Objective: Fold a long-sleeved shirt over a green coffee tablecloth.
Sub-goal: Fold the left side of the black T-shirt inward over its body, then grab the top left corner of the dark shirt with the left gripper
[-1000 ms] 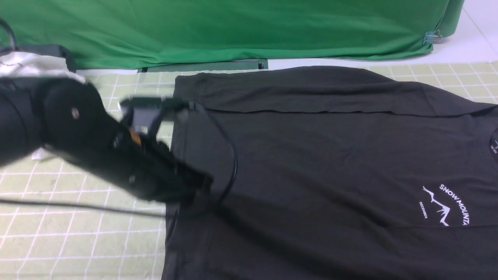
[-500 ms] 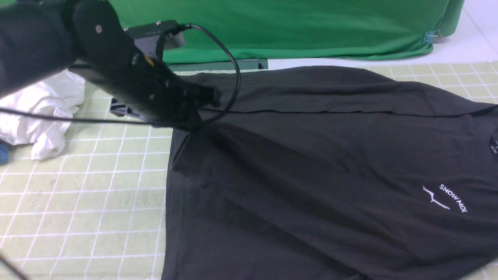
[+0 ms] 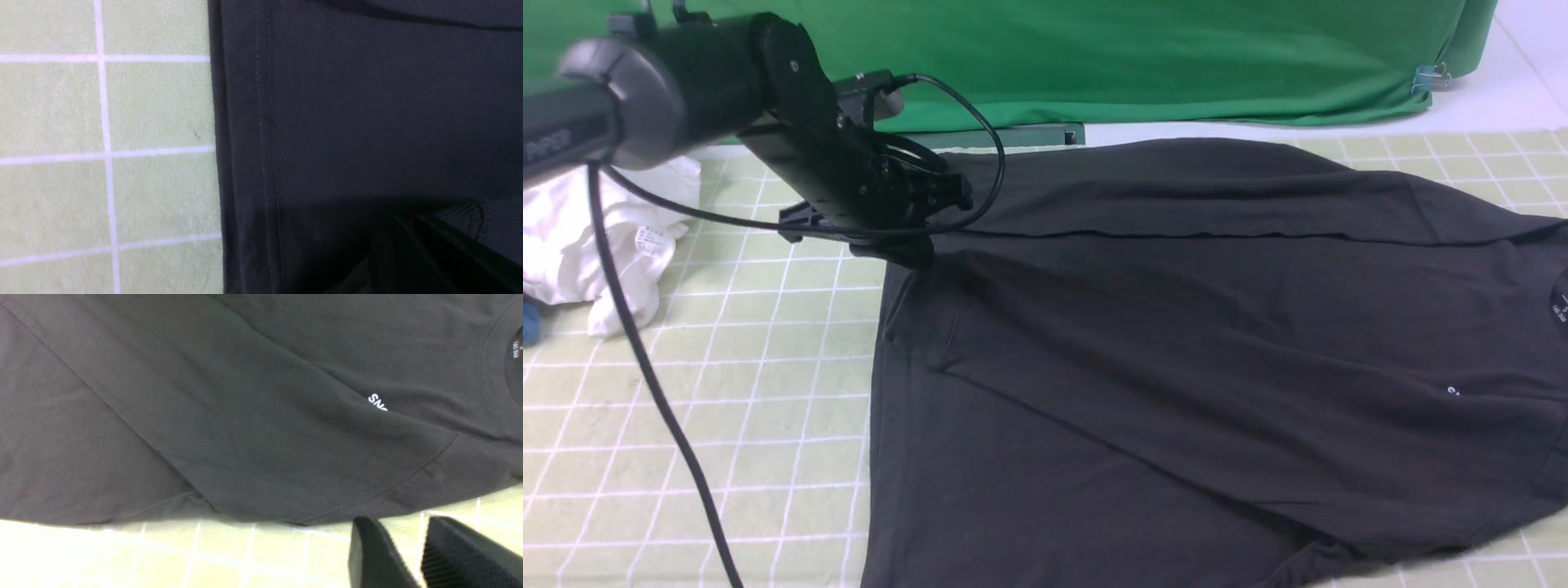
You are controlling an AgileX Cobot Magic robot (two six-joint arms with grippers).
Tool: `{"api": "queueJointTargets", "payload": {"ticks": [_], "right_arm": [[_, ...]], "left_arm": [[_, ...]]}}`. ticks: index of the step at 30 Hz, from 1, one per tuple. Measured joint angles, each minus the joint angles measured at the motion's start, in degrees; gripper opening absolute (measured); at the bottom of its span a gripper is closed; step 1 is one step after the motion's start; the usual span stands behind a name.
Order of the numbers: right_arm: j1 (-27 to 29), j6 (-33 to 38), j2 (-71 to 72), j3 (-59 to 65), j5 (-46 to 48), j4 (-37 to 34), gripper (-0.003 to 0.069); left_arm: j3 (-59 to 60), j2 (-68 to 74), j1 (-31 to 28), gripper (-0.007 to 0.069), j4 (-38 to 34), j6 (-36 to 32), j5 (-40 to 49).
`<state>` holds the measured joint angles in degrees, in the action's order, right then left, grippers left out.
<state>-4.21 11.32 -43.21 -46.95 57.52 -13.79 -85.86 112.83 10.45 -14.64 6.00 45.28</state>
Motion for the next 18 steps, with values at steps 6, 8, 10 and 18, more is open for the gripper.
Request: {"api": "queueJointTargets", "payload": {"ticks": [6,8,10,18], "right_arm": [[0.0,0.0,0.0,0.0,0.0,0.0,0.0197],[0.0,0.0,0.0,0.0,0.0,0.0,0.0197],[0.0,0.0,0.0,0.0,0.0,0.0,0.0197],[0.0,-0.3,0.0,0.0,-1.2,0.0,0.0197]], "left_arm": [[-5.8,0.4,-1.5,0.0089,-0.3,0.0,1.6],[-8.4,0.4,-2.6,0.0127,-0.3,0.5,1.7],[-10.7,0.4,-3.8,0.0176,-0.6,1.1,1.7],[-12.0,1.3,-5.8,0.0352,-2.4,-0.3,1.4]]}}
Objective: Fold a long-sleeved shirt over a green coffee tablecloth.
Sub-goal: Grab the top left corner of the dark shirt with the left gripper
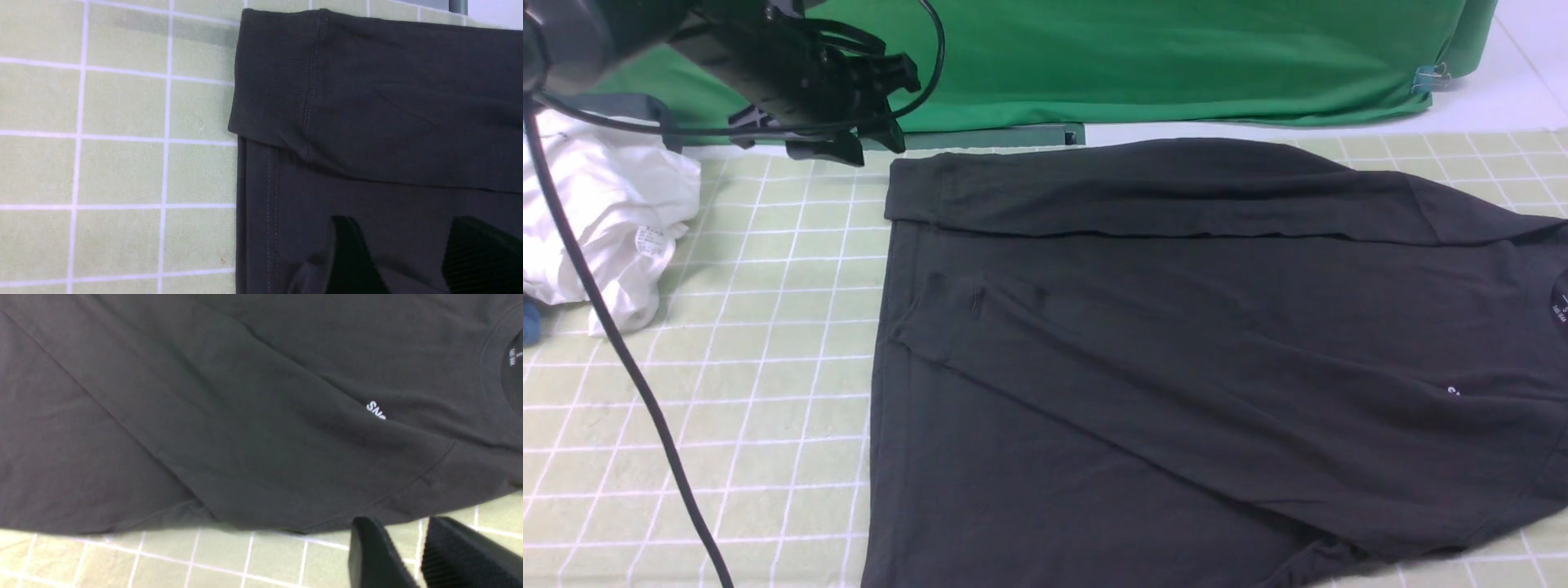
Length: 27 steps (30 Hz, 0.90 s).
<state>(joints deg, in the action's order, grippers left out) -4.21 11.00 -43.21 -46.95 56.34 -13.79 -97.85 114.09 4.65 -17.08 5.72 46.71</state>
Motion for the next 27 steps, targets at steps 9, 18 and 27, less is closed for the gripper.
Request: {"api": "queueJointTargets", "payload": {"ticks": [9,18,27], "right_arm": [[0.0,-0.4,0.0,0.0,-0.2,0.0,0.0206],[0.0,-1.5,0.0,0.0,-1.5,0.0,0.0213],[0.0,-1.6,0.0,0.0,-2.4,0.0,0.0216]], "left_arm": [[-0.4,8.2,-1.7,0.0386,-2.4,5.3,-10.0],[-1.5,15.9,-5.7,0.0387,-9.1,4.2,-14.1],[-2.2,18.1,-5.0,0.0388,-19.0,-7.3,-19.5]]}}
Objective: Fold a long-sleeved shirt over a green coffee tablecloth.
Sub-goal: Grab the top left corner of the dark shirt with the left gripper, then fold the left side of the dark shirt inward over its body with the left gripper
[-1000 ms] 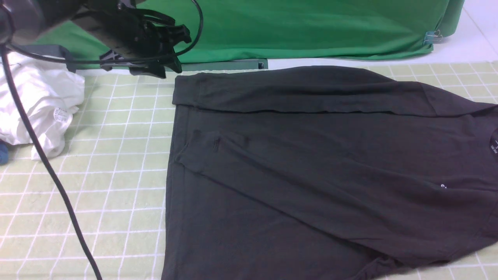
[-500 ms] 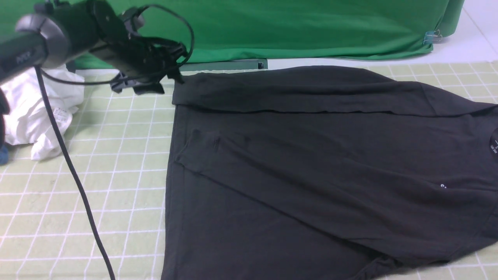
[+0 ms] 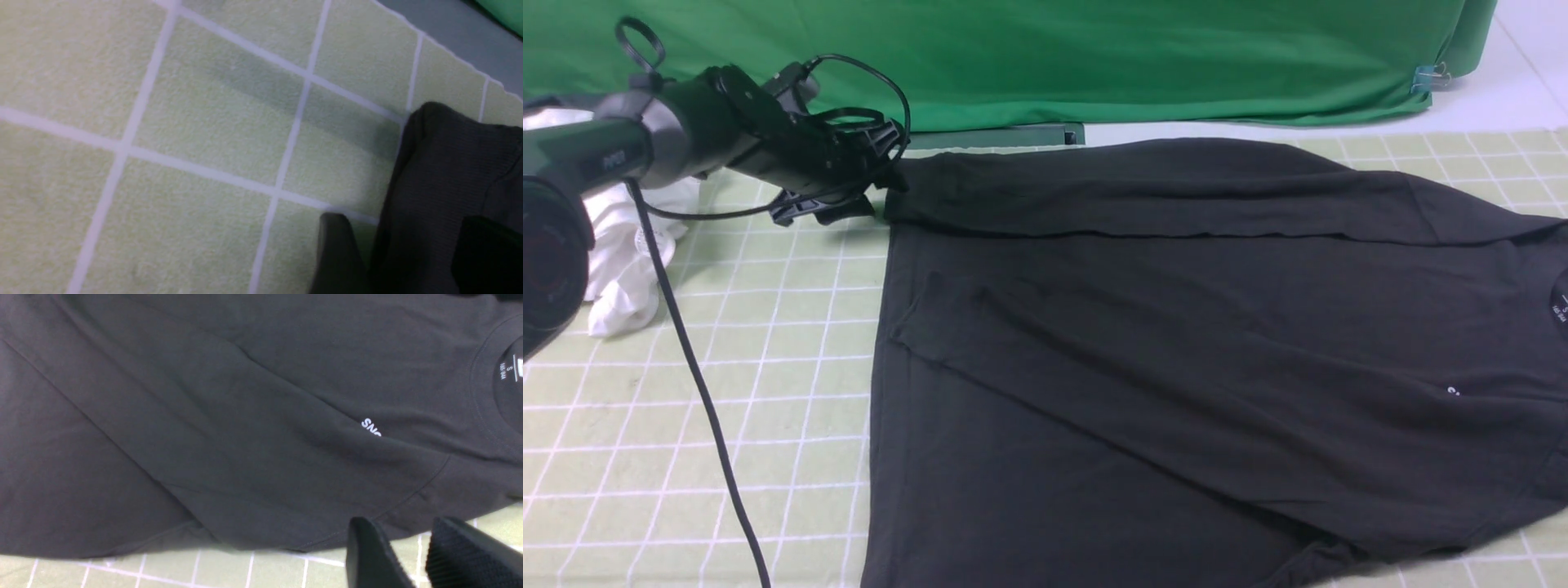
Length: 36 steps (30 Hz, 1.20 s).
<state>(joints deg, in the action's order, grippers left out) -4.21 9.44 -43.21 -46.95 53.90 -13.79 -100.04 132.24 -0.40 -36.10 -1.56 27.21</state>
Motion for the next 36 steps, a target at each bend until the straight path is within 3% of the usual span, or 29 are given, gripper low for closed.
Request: {"api": "queueJointTargets", "payload": {"ticks": [3,7,9,10,12,14,16,25,36], "right_arm": [[0.0,-0.1,0.0,0.0,-0.3,0.0,0.0219],[0.0,-0.1,0.0,0.0,-0.4,0.0,0.0225],[0.0,-0.1,0.0,0.0,-0.4,0.0,0.0227],[0.0,-0.1,0.0,0.0,-0.4,0.0,0.0227],[0.0,-0.1,0.0,0.0,-0.4,0.0,0.0227],[0.0,-0.1,0.0,0.0,-0.4,0.0,0.0227],[0.0,-0.1,0.0,0.0,-0.4,0.0,0.0227],[0.0,-0.1,0.0,0.0,-0.5,0.0,0.023],[0.0,-0.1,0.0,0.0,-1.4,0.0,0.0237]], "left_arm": [[-0.1,0.1,0.3,0.0387,-1.2,-1.9,-0.3],[-0.1,0.2,0.5,0.0328,-1.9,-4.6,-0.6],[-0.5,0.2,0.5,0.0272,-1.9,-4.9,-0.7],[-0.6,0.2,0.5,0.0208,-2.0,-5.0,-0.9],[-0.7,0.2,0.5,0.0182,-2.3,-5.0,-1.0],[-0.7,0.2,0.5,0.0065,-3.1,-5.0,-1.1],[-0.7,0.2,0.5,0.0032,-4.1,-5.5,-0.9],[-3.3,-0.6,0.5,0.0021,-11.1,-8.4,6.0],[-6.1,-13.6,2.2,0.0021,-16.7,-1.4,24.2]]}}
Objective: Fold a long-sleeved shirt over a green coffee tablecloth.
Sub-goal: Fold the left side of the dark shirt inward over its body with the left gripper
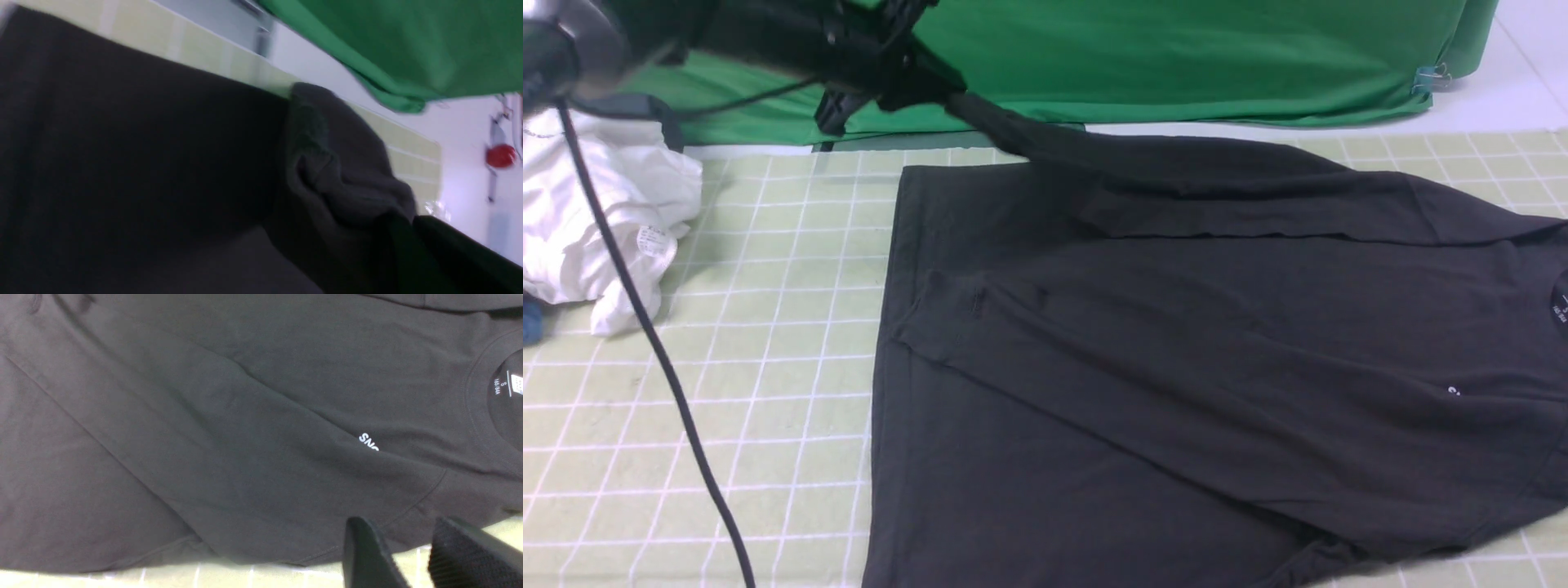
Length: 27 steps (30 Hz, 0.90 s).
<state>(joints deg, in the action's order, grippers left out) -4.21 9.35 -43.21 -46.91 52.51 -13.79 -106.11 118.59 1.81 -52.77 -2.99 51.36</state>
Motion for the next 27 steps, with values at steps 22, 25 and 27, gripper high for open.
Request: {"api": "queueJointTargets", "payload": {"ticks": [22,25,27], "right_arm": [[0.0,1.3,0.0,0.0,2.0,0.0,0.0238],[0.0,1.7,0.0,0.0,2.0,0.0,0.0238],[0.0,1.7,0.0,0.0,2.0,0.0,0.0238]], "left_arm": [[31.4,-22.1,14.8,0.0021,41.0,22.1,7.3],[39.1,-22.1,14.8,0.0022,37.9,21.8,0.0],[42.5,-22.1,14.8,0.0029,36.5,20.1,-3.2]]}}
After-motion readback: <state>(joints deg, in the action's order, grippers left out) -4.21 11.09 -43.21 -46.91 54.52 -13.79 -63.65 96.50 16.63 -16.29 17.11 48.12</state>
